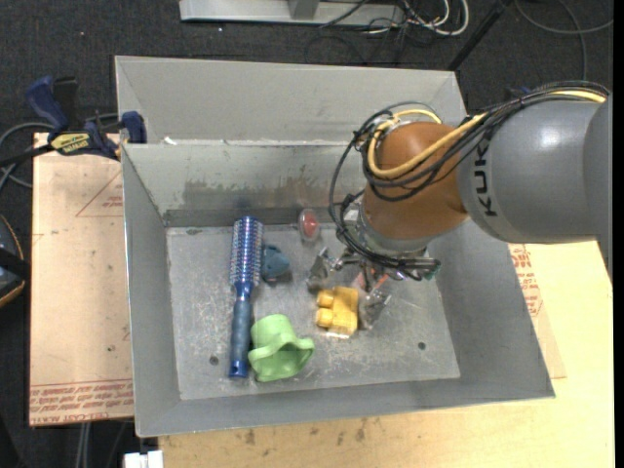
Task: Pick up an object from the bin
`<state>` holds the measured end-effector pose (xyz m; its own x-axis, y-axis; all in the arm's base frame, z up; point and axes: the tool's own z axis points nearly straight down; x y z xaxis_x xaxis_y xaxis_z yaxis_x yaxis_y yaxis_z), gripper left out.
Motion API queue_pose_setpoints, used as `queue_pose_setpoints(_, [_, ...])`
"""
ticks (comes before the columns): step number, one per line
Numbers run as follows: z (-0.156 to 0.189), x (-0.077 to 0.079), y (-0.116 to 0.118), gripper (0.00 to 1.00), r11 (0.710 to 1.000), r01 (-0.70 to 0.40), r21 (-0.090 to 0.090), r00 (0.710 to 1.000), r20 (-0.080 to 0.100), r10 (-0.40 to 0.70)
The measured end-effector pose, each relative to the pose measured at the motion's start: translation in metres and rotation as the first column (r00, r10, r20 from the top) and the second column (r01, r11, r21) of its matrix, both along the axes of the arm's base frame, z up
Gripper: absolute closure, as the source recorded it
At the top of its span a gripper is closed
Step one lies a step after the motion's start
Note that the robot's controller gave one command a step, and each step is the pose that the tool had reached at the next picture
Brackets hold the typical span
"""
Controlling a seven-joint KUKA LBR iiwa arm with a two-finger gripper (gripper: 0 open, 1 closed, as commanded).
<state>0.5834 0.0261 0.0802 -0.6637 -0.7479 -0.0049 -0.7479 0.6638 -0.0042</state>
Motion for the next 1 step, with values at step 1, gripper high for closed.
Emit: queue_pose_setpoints(1, [0.0017, 0.0013, 0.0019, 1.0, 1.0, -0.001, 0.004, 1.0, 0.005, 0.001])
